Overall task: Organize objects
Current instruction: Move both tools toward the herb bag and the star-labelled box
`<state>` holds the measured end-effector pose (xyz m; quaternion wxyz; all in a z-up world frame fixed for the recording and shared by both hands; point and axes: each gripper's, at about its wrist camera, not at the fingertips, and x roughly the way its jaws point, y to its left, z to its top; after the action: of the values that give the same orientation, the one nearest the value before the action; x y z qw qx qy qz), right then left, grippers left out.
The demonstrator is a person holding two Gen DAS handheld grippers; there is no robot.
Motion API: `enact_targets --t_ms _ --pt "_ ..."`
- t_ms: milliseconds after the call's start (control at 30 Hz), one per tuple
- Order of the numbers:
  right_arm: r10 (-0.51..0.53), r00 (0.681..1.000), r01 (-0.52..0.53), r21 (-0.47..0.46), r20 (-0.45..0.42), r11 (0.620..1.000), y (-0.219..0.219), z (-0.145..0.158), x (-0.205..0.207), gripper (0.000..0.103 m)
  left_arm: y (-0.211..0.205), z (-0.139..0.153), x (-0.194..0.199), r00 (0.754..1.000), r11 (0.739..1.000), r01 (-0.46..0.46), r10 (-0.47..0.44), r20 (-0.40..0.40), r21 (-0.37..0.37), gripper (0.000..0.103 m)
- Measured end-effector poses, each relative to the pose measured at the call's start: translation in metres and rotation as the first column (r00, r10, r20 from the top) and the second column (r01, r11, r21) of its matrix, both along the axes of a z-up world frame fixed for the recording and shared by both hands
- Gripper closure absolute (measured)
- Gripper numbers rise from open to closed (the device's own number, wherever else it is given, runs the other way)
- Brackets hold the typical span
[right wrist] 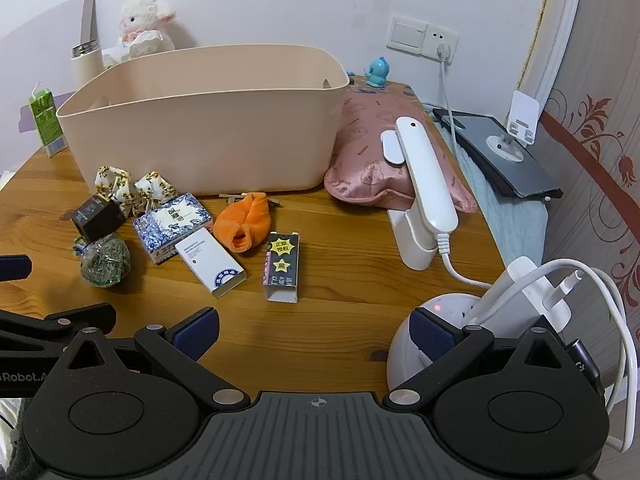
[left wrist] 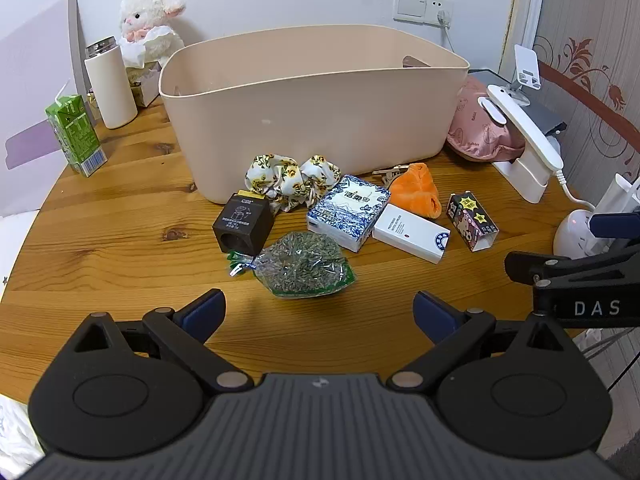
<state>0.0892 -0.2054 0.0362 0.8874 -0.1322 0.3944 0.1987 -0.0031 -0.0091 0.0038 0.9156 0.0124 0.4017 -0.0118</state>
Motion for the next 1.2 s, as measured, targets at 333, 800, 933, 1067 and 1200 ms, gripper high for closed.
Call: enact_targets --t_ms 333,800,933,1067,1200 --pt "0.000 1.000 0.000 0.004 -0.007 1.000 -0.0020 -0.0019 0.0010 0.000 -0.0009 -0.0025 -0.0003 1.000 1.000 -0.003 0.004 -0.009 0.005 0.003" --pt "0.003 1.000 -0.003 0.001 -0.007 1.000 -0.0016 -0.0027 0.0020 0.000 -0.0004 -0.0023 0.0040 1.000 1.000 -0.015 0.015 -0.020 -0.001 0.003" --pt "0.003 1.000 -0.003 -0.001 -0.007 1.000 -0.0012 -0.0030 0.0034 0.000 -0.0010 -0.0030 0.0048 1.000 1.000 -0.018 0.018 -0.023 -0.002 0.003" --pt "0.005 1.000 -0.005 -0.004 -0.008 1.000 -0.0010 -0.0032 0.0052 0.000 -0.0014 -0.0038 0.0062 0.999 1.000 -0.021 0.021 -0.029 -0.001 0.003" --pt "0.005 1.000 -0.005 -0.004 -0.008 1.000 -0.0012 -0.0036 0.0052 0.000 -0.0013 -0.0044 0.0074 0.999 1.000 -0.023 0.023 -0.029 0.000 0.003"
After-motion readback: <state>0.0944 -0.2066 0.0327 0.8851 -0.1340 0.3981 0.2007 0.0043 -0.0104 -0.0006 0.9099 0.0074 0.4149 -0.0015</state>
